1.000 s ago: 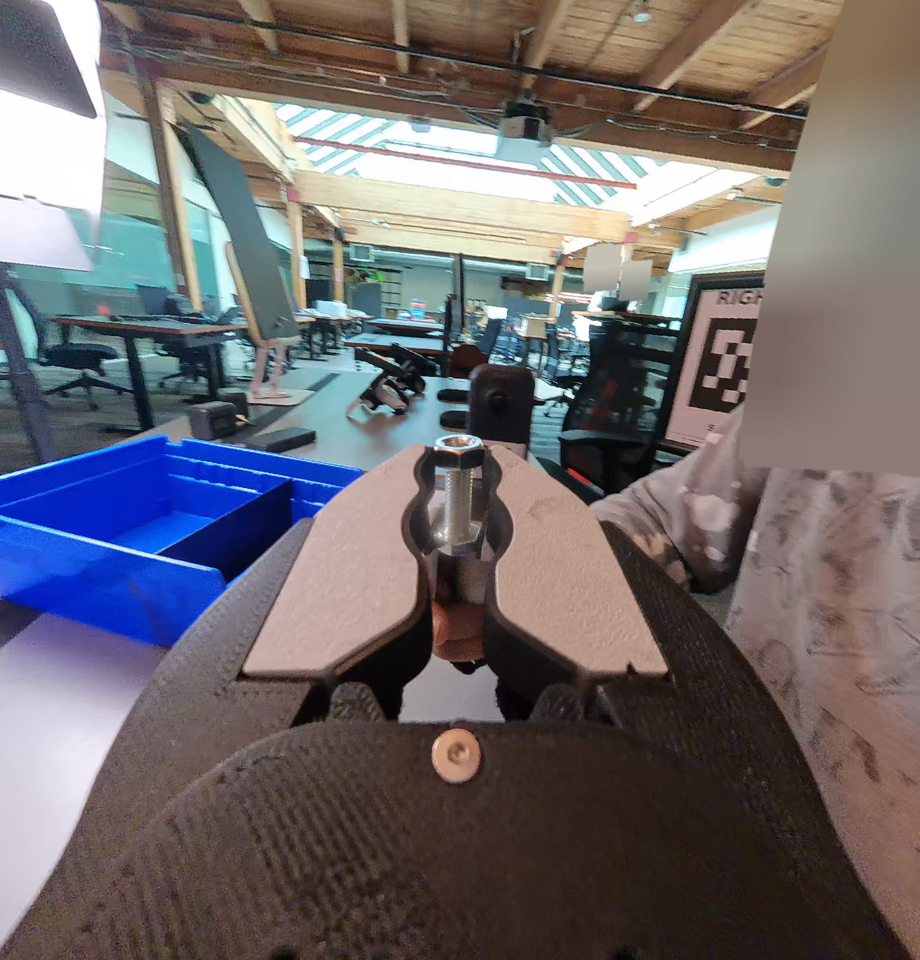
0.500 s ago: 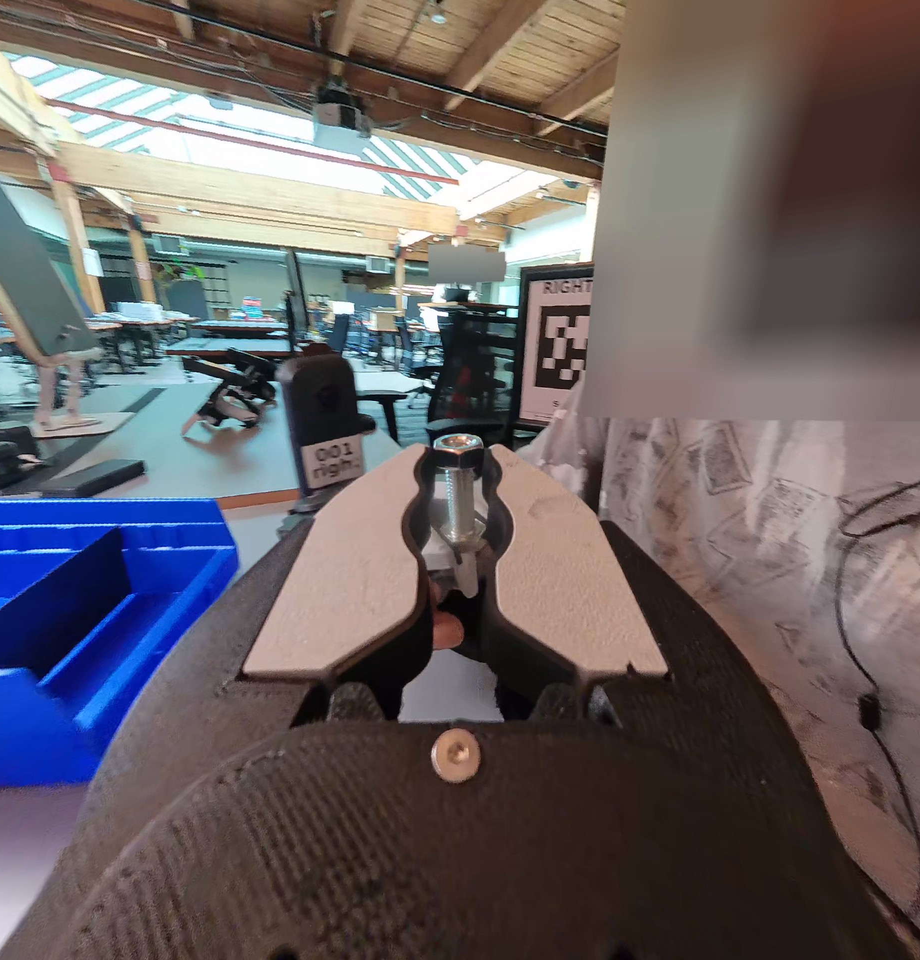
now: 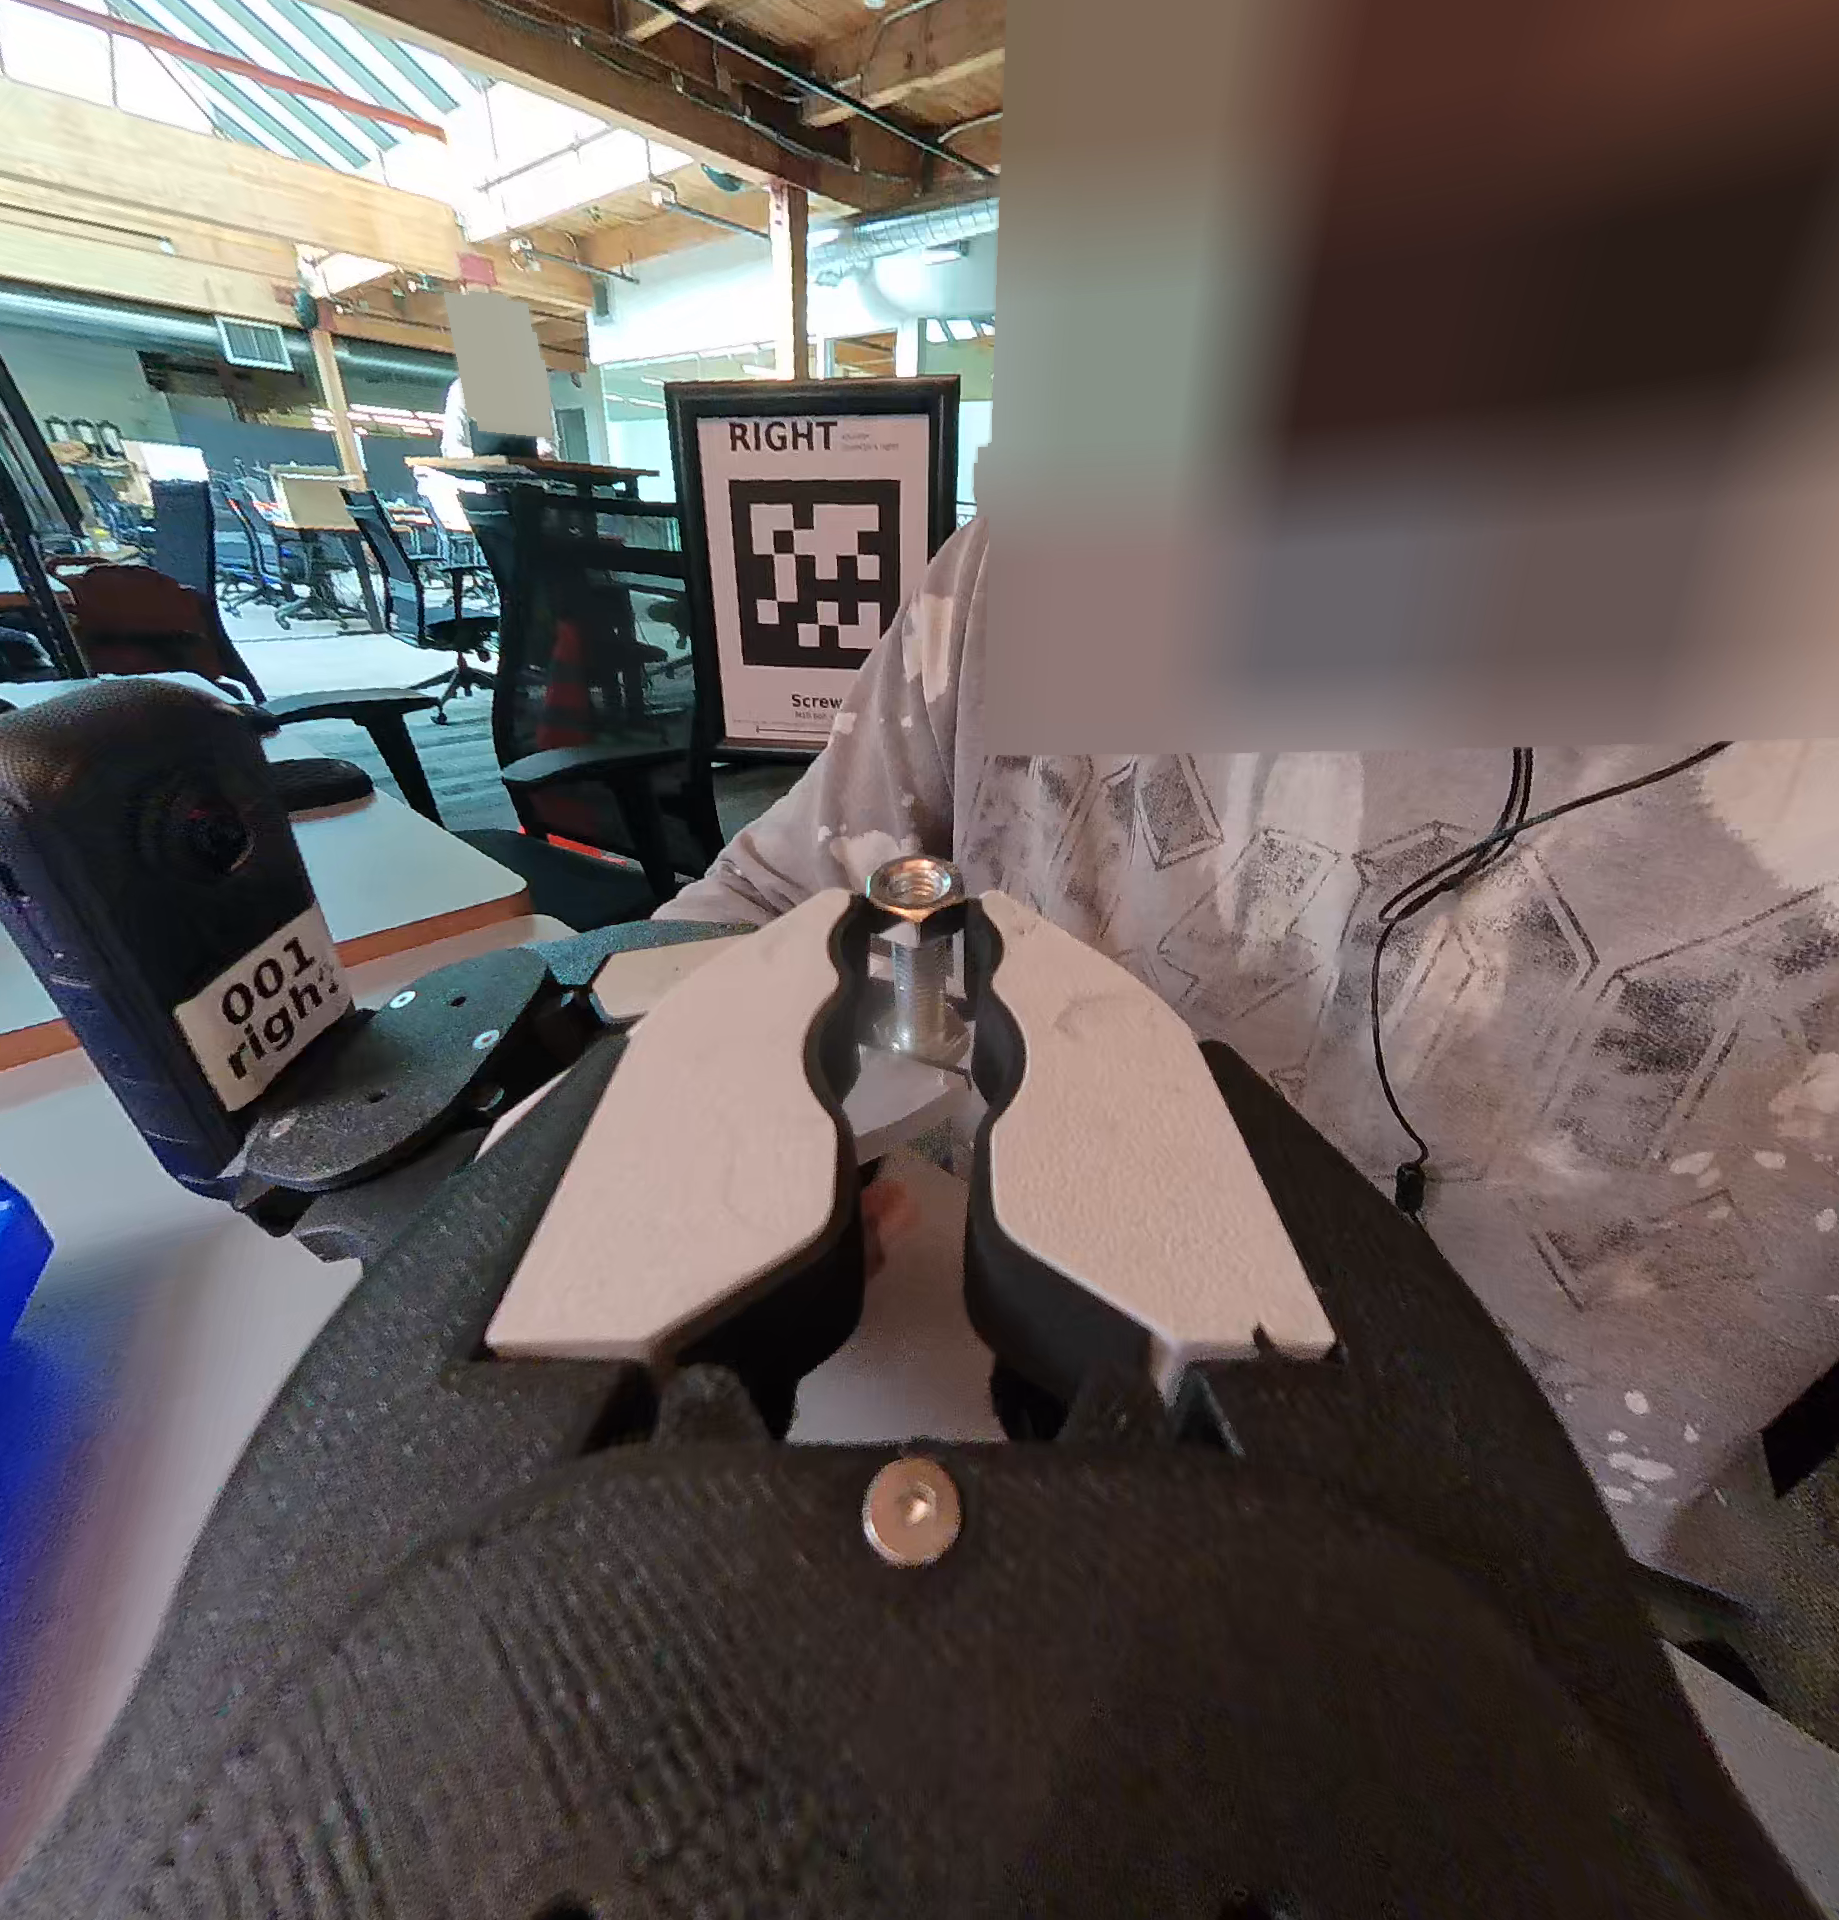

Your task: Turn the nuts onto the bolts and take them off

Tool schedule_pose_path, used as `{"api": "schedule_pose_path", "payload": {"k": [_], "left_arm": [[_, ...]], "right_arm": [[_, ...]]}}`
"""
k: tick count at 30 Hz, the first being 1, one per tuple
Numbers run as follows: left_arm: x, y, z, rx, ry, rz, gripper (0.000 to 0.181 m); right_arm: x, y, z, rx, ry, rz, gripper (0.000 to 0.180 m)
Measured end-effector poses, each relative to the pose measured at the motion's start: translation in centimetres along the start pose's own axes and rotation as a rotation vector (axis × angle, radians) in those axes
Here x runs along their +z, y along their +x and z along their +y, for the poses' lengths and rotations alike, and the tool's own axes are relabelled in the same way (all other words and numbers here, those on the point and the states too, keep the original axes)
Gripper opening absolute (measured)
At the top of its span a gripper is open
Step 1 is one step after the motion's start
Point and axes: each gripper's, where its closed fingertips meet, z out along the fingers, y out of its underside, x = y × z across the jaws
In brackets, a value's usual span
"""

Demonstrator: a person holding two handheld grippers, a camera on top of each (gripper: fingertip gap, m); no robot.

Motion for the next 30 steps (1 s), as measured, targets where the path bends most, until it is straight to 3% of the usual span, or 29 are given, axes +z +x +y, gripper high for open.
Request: {"api": "schedule_pose_path", "payload": {"k": [8,15,18,22,25,30], "left_arm": [[-0.7,-0.1,0.4,0.023,-0.061,-0.066,0.018],[-1.9,-1.1,-0.3,0.023,-0.05,-0.182,0.03],[-3.5,-2.4,-1.3,0.03,0.01,-0.345,0.03],[-6.6,-5.7,-1.0,0.086,0.021,-0.753,0.031],[-8.4,-7.0,-1.0,0.104,0.075,-0.955,0.03],[-8.8,-8.2,-0.1,0.121,0.043,-1.059,0.031]], "right_arm": [[-0.2,1.2,0.3,-0.059,-0.038,0.089,0.017],[-0.5,1.8,-0.2,-0.117,-0.025,0.179,0.017],[-1.4,3.8,-1.1,-0.192,0.022,0.346,0.018],[-4.8,7.5,-2.3,-0.316,0.098,0.7,0.017],[-6.5,9.0,-2.3,-0.368,0.095,0.872,0.018],[-8.2,10.2,-2.1,-0.447,0.047,1.062,0.018]]}}
